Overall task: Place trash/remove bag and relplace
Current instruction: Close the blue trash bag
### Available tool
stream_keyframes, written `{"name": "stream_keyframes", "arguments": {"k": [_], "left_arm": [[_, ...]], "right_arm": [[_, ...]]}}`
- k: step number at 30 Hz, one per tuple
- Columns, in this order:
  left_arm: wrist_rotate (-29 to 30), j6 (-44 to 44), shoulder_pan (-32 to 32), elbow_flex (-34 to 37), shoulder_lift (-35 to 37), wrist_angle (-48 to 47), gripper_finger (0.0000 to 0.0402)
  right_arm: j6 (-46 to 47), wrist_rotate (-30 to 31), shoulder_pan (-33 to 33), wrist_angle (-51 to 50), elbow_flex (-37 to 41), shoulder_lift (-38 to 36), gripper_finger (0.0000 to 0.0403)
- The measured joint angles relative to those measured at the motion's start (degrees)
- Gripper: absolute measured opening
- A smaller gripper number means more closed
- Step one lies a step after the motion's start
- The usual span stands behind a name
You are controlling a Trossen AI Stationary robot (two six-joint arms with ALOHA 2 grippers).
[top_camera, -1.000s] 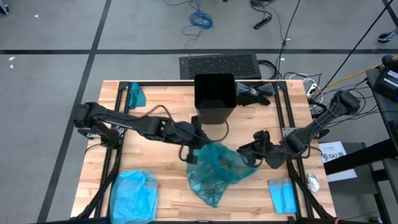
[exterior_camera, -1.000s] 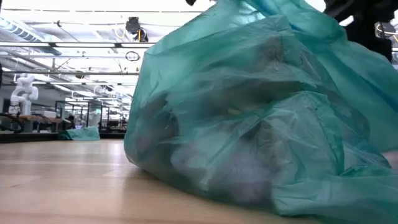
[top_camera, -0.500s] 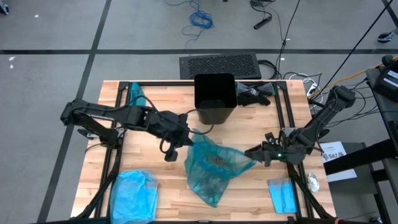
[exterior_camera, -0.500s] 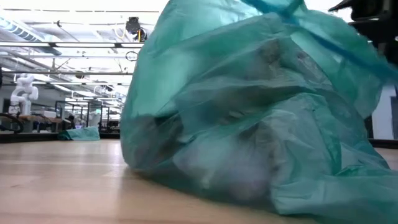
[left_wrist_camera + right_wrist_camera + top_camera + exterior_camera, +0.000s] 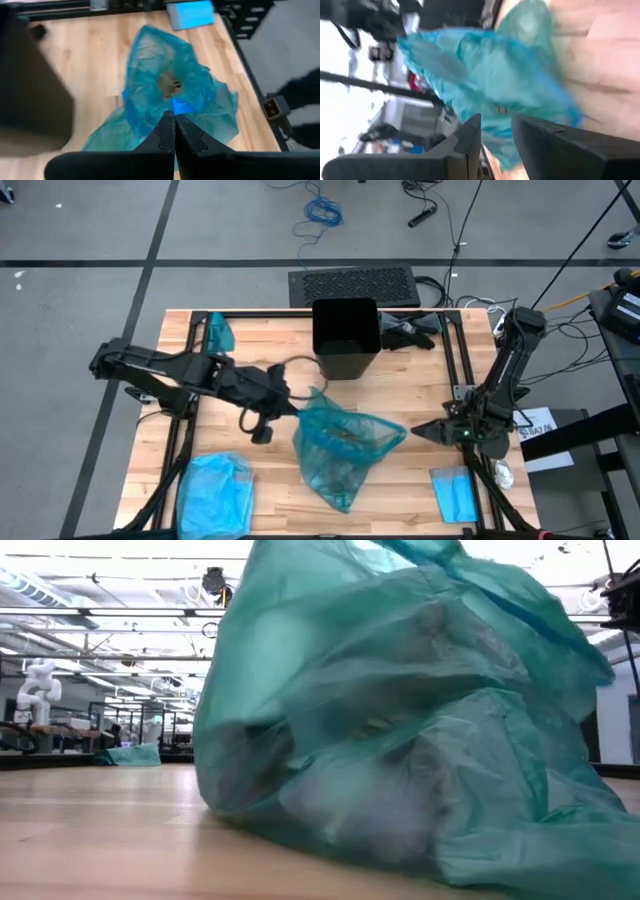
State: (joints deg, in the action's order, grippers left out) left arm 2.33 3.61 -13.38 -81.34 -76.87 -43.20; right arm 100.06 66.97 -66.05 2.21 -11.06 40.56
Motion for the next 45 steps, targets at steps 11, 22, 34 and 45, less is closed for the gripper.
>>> {"name": "stream_keyframes", "arguments": {"k": [11,22,34,45], "left_arm": [[8.5,6.4,-2.0,0.6,6.9,-9.0,0.0],[8.8,8.0,-2.9,2.3,7.3,-10.5,0.0],[9.1,9.5,-3.9,2.3,7.7,-12.9,0.0],[10.9,11.7,-6.9,2.3,8.1,-14.0,0.0]], "right_arm": [[13.6,10.1,-1.6,0.5,3.7,3.4,0.0103],[22.5,12.2,1.7,16.3,3.9,22.3,0.0103],[22.1,16.5,3.6,43.2,2.8,42.9,0.0103],[12.0,13.4,7.8,56.3,-1.4,50.7,0.0103]]}}
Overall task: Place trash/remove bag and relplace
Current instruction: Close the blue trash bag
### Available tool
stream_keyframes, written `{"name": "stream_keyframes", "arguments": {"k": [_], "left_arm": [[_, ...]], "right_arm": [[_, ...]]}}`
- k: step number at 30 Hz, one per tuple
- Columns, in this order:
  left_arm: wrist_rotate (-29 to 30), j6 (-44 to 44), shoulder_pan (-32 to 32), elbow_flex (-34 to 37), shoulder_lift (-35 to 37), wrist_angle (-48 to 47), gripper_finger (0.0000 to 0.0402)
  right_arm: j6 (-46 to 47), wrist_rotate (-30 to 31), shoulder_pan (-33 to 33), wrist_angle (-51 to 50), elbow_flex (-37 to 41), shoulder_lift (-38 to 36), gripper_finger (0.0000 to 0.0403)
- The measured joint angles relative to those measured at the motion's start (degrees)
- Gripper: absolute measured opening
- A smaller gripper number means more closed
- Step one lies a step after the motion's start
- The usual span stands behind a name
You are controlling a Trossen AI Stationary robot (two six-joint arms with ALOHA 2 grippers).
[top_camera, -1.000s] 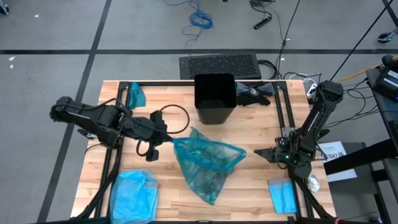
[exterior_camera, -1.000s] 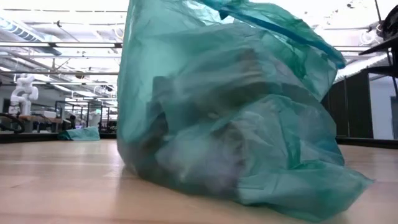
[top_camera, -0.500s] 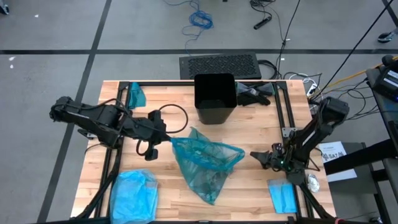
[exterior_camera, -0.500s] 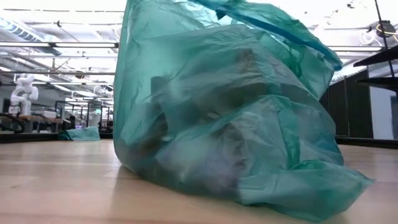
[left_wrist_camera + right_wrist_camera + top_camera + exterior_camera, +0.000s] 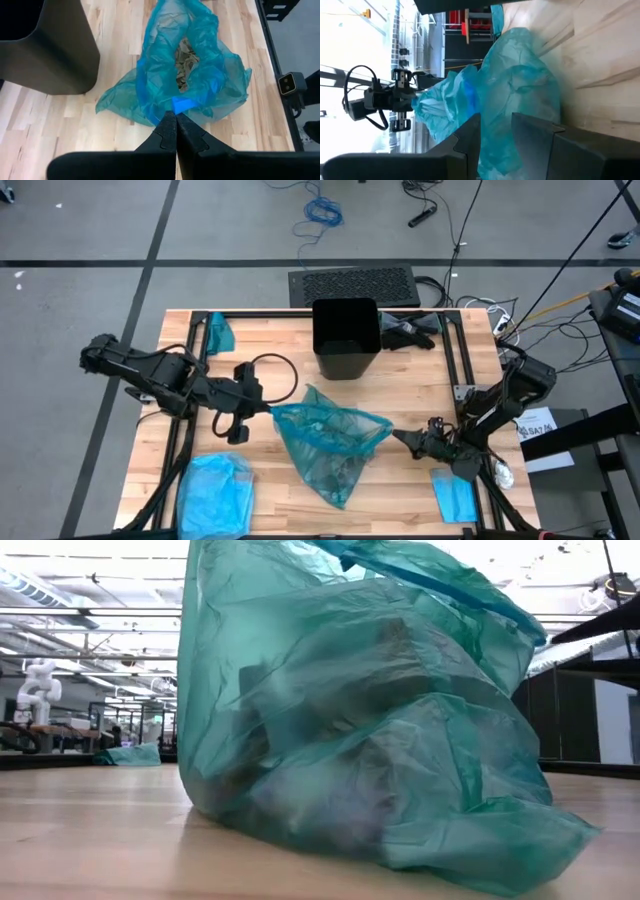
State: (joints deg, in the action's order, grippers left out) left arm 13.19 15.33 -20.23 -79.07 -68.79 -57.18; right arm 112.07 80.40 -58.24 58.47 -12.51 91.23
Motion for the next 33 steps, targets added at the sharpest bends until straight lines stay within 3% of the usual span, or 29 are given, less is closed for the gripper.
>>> {"name": "stream_keyframes", "arguments": {"k": [4,14,18,24,28,33], "left_arm": [[0.6,1.3,-1.4,0.0,-0.1,-1.1,0.0],[3.7,3.9,-4.3,0.0,-0.1,-3.0,0.0],[5.5,3.9,-5.0,0.0,-0.1,-3.5,0.0],[7.2,3.7,-5.0,0.0,-0.1,-4.0,0.0],[8.7,3.5,-5.0,0.0,-0.1,-3.9,0.0],[11.1,3.1,-5.0,-0.4,1.2,-1.6,0.0]], "right_arm": [[-8.7,-3.0,2.9,7.8,0.0,0.3,0.0103],[-37.1,-19.6,16.0,30.4,0.0,0.3,0.0102],[-39.8,-32.0,22.6,30.7,-1.5,-1.0,0.0082],[-47.6,-54.0,33.0,31.0,-10.2,-1.0,0.0029],[-50.2,-60.5,37.8,27.3,-15.6,-1.0,0.0004],[-53.3,-67.2,41.4,28.3,-21.3,-2.1,0.0001]]}}
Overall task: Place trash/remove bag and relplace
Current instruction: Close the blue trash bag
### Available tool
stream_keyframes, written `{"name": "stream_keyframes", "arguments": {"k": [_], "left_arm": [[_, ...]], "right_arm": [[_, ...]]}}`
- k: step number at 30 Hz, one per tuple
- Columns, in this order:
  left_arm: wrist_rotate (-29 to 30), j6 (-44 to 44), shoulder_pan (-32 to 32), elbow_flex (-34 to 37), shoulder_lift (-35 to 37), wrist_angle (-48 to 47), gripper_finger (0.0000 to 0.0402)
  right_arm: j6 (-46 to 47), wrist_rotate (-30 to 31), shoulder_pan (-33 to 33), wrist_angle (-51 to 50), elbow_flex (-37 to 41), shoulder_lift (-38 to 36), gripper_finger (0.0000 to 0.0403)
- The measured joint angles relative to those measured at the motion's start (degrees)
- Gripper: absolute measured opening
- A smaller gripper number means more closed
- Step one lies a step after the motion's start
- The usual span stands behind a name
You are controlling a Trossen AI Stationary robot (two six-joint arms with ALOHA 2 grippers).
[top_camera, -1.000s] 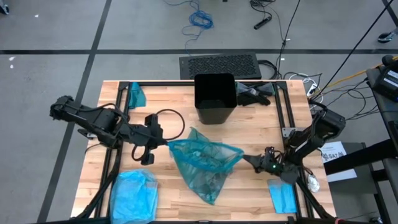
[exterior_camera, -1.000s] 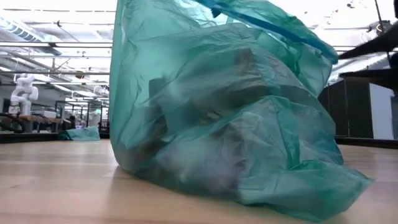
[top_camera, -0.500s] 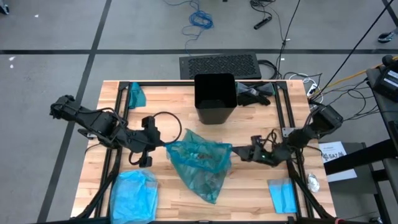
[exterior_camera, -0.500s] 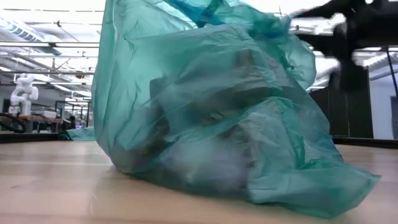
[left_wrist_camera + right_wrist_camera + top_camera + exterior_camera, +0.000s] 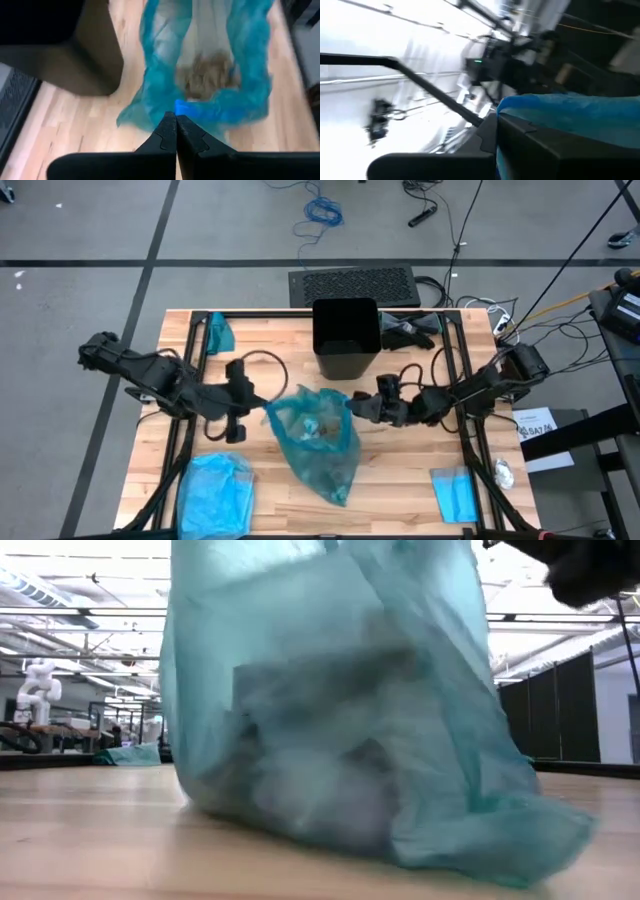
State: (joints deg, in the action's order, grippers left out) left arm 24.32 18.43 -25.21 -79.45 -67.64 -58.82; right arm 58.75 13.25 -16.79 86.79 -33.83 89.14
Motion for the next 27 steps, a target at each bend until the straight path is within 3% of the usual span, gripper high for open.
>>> {"name": "stream_keyframes", "arguments": {"k": [3,5,10,15,18,20,24,27], "left_arm": [[0.8,-3.9,0.0,-1.3,2.4,6.4,0.0],[0.8,-8.0,0.0,-1.9,3.8,12.8,0.0],[-5.3,-18.0,0.0,-3.9,5.2,28.6,0.0],[-0.9,-12.5,0.0,-5.9,5.2,19.9,0.0],[-8.3,-18.6,-0.2,-8.3,4.4,32.8,0.0],[-9.2,-23.4,-0.9,-10.6,4.4,35.6,0.0],[-1.7,-20.4,-0.7,-11.5,5.3,22.2,0.0],[-1.6,-19.9,1.0,-11.2,3.5,22.4,0.0]], "right_arm": [[-0.9,-4.4,1.7,-3.8,-4.1,-2.5,0.0],[-1.6,-7.9,3.1,-12.0,-7.6,-5.1,0.0],[-10.1,-14.1,6.0,-47.2,-21.6,-12.7,0.0],[-14.6,-17.7,8.5,-70.0,-33.5,-14.9,0.0],[-17.1,-20.6,9.8,-68.6,-39.4,-14.2,0.0],[-19.0,-24.3,10.6,-66.2,-44.1,-14.5,0.0],[-19.0,-22.3,11.6,-83.9,-49.4,-14.0,0.0],[-15.5,-22.0,12.1,-84.8,-48.7,-9.9,0.0]]}}
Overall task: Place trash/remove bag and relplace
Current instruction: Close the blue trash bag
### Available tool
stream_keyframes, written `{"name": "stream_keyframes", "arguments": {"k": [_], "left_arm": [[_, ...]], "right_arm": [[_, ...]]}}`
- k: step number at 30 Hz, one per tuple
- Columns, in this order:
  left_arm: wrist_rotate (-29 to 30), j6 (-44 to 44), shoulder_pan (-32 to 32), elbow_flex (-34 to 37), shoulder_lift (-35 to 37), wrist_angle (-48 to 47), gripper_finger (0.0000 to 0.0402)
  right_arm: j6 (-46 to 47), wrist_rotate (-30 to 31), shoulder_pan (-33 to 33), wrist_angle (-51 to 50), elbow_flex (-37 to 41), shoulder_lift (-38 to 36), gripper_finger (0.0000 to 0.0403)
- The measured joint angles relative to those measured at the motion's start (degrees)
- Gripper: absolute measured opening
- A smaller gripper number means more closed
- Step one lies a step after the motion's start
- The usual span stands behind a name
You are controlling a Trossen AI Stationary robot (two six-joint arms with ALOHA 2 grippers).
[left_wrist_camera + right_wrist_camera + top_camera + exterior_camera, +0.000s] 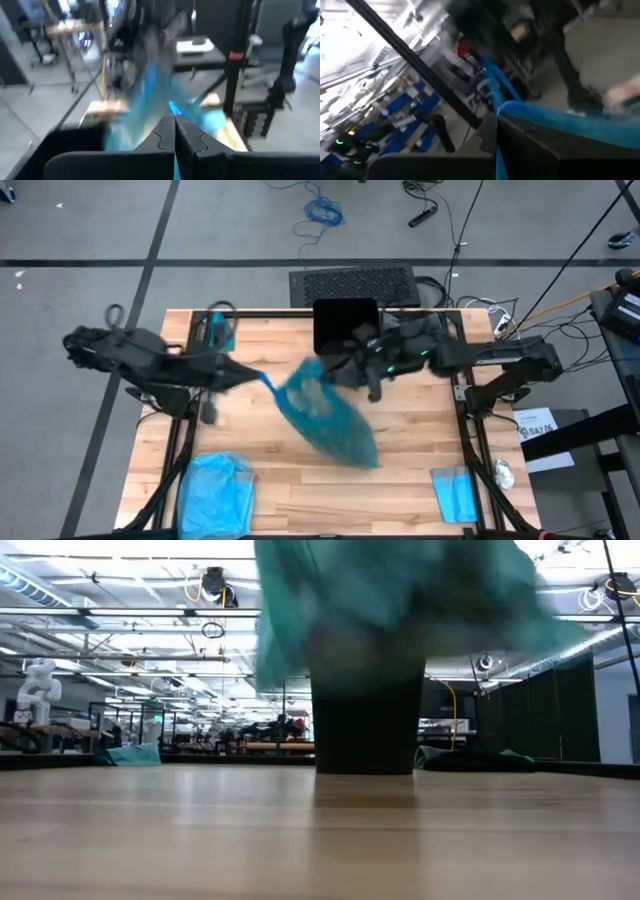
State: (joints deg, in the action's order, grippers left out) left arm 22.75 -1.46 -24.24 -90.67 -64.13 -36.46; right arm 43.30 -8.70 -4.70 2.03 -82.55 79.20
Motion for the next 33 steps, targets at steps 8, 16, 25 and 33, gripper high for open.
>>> {"name": "stream_keyframes", "arguments": {"k": [8,16,25,33], "left_arm": [[-9.7,-8.0,0.7,-5.2,-3.0,8.6,0.0],[-9.4,-6.4,0.7,-5.1,-5.7,7.0,0.0],[-8.9,-6.4,1.2,-5.4,-6.5,7.4,0.0],[-8.6,-4.5,2.3,-5.3,-7.7,2.4,0.0]], "right_arm": [[4.3,-9.5,0.4,18.4,-4.3,5.9,0.0],[5.4,-9.7,0.2,15.2,-6.1,9.0,0.0],[7.0,-10.7,1.3,16.6,-6.0,10.8,0.0],[11.6,-11.3,1.4,20.3,-6.1,15.8,0.0]]}}
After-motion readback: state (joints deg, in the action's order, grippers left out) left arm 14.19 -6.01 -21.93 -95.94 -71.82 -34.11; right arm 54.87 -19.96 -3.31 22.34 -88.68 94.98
